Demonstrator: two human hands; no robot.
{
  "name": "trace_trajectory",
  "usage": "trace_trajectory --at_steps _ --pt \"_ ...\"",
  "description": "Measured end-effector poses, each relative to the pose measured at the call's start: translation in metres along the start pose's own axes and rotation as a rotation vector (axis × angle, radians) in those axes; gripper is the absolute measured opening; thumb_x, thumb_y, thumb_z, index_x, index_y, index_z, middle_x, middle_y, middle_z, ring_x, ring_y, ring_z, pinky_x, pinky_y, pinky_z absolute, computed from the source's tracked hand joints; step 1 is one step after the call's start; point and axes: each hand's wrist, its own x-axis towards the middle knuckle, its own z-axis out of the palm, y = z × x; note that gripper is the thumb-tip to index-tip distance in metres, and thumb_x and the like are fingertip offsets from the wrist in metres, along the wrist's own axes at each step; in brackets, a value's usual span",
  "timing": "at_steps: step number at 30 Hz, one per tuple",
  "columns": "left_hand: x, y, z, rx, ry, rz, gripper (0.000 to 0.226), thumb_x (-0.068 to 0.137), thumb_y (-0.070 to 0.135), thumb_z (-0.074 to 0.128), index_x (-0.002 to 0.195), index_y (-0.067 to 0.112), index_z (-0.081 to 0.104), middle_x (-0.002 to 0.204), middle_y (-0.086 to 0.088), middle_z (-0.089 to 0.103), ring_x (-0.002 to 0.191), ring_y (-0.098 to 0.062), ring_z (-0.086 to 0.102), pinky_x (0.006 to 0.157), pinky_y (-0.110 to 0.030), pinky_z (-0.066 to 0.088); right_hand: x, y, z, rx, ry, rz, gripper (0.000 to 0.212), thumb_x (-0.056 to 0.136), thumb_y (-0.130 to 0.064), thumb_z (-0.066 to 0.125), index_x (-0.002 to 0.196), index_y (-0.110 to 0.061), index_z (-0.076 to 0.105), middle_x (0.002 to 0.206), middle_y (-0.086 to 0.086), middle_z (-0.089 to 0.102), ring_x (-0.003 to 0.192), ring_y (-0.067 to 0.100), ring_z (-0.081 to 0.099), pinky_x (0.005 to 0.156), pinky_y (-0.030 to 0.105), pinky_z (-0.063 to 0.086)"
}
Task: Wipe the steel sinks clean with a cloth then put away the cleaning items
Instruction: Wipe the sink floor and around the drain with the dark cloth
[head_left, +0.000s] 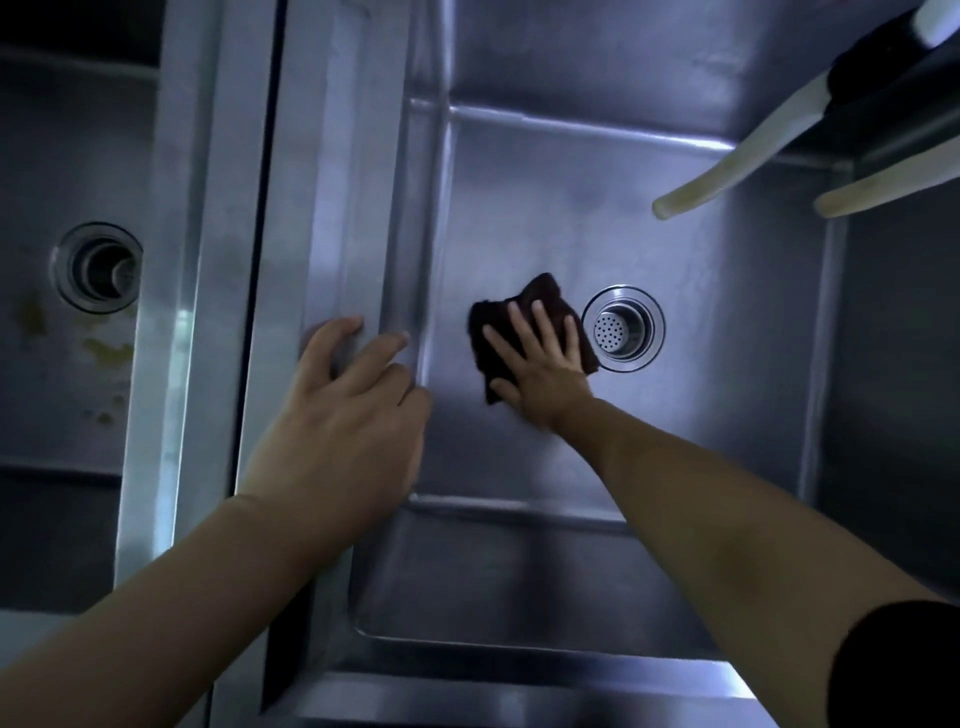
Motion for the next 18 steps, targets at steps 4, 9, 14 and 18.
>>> trace_trajectory --at_steps 4,9,14,18 --pt "0.000 0.000 0.003 0.013 0.016 0.009 0.018 0.081 0.015 0.049 0.075 0.011 0.065 0.082 -0.012 0.065 0.110 -0.031 0.058 0.104 -0.054 0.031 0.000 0.032 -0.003 0.055 0.007 0.193 0.069 0.092 -0.055 0.037 0.148 -0.040 0.000 0.159 0.000 -0.013 0.144 0.028 -0.017 0.109 0.054 -0.015" --pt "0.000 0.000 0.005 0.014 0.028 0.007 0.016 0.078 0.017 0.051 0.072 0.012 0.065 0.081 -0.012 0.066 0.109 -0.030 0.059 0.105 -0.052 0.031 -0.008 0.032 -0.007 0.150 0.019 0.205 0.065 0.095 -0.042 0.042 0.149 -0.038 0.005 0.159 0.004 -0.009 0.144 0.029 -0.015 0.114 0.046 -0.010" --pt "0.001 0.002 0.002 -0.005 0.065 -0.003 0.011 0.074 0.015 0.054 0.070 0.014 0.064 0.078 -0.009 0.065 0.107 -0.028 0.061 0.103 -0.050 0.034 -0.035 0.019 -0.005 0.217 0.092 0.254 0.066 0.090 -0.015 0.053 0.148 -0.028 0.024 0.158 0.010 0.008 0.145 0.032 0.001 0.116 0.046 0.003" --pt "0.002 0.004 -0.002 0.014 0.083 -0.004 0.013 0.074 0.014 0.054 0.066 0.015 0.063 0.072 -0.007 0.064 0.104 -0.026 0.062 0.102 -0.048 0.037 -0.069 0.033 -0.009 0.192 0.082 0.205 0.063 0.088 -0.001 0.047 0.146 -0.022 0.033 0.156 0.012 0.019 0.143 0.035 0.016 0.112 0.047 0.017"
